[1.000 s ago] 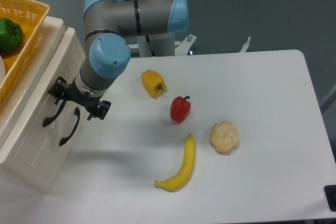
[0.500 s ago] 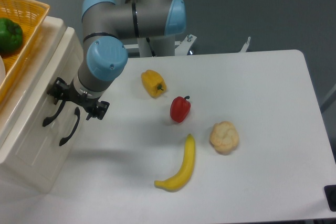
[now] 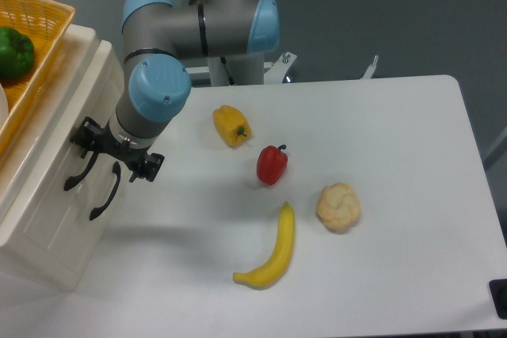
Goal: Slide the top white drawer open
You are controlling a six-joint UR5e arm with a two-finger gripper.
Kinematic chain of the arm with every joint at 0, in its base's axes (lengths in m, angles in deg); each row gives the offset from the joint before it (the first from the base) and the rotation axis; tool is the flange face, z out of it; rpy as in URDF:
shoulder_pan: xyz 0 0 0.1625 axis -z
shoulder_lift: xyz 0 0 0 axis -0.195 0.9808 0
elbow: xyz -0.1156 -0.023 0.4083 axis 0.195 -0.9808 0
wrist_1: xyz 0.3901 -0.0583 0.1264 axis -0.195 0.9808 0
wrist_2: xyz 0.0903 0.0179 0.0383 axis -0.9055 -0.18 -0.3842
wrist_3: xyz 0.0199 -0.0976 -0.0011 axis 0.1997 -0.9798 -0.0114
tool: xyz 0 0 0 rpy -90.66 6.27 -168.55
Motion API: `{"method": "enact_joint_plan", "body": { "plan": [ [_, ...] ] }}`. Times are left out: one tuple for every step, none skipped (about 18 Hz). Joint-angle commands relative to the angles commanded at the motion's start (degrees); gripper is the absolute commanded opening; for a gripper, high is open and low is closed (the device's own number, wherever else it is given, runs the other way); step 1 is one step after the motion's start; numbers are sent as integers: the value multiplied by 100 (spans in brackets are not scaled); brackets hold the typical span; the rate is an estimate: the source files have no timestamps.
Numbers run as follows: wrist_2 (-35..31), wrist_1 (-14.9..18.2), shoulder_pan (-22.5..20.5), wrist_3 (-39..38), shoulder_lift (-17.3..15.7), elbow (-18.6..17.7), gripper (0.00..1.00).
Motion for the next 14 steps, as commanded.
{"method": "enact_joint_plan", "body": {
  "plan": [
    [-132, 0, 61, 0, 0, 9, 100],
    [-247, 0, 131, 0, 9, 9, 100],
    [-309, 0, 141, 0, 9, 9, 100],
    [-318, 0, 150, 0, 9, 9, 100],
    [-318, 0, 150, 9, 0, 9, 100],
    [-318, 0, 150, 9, 0, 17, 100],
    [-318, 0, 141, 0, 0, 18, 100],
    [-318, 0, 150, 9, 0, 18, 100],
    [-318, 0, 150, 9, 0, 26, 100],
    [-318, 0, 141, 9, -9, 26, 100],
    [-318, 0, 141, 9, -9, 35, 100],
    [-318, 0, 141, 0, -9, 35, 100],
    [-318, 0, 141, 9, -9, 35, 100],
    [-318, 0, 141, 9, -9, 44, 100]
  ]
}}
